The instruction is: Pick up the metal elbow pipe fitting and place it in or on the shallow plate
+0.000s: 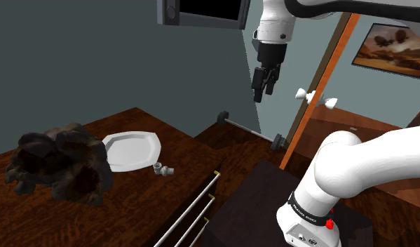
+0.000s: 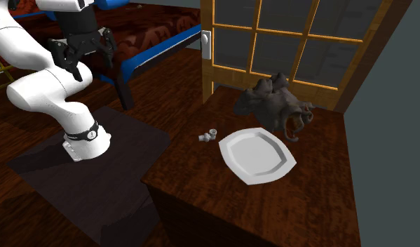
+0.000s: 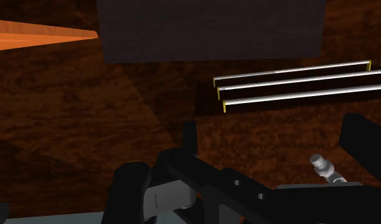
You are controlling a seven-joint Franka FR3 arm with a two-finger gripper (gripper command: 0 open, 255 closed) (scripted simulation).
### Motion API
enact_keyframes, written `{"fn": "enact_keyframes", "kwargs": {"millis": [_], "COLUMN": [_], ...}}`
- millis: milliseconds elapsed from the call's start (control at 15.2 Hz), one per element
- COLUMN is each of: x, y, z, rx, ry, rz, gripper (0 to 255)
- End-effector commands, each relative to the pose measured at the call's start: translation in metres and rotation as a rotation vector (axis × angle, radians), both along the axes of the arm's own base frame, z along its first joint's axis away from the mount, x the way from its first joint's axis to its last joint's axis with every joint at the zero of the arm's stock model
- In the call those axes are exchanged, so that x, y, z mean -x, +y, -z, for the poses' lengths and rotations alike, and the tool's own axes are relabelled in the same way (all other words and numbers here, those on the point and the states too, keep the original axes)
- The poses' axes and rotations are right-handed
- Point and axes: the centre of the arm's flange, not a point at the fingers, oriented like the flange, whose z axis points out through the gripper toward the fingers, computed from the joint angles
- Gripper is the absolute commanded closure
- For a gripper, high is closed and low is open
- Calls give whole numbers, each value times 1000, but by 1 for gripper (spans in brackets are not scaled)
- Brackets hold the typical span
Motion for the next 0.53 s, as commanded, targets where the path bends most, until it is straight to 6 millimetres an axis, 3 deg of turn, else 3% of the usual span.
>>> {"fn": "enact_keyframes", "kwargs": {"millis": [0,462], "x": [0,-47], "y": [0,56], "z": [0,61], "rx": [0,32], "ry": [0,-2], "rz": [0,-20], "gripper": [0,0]}}
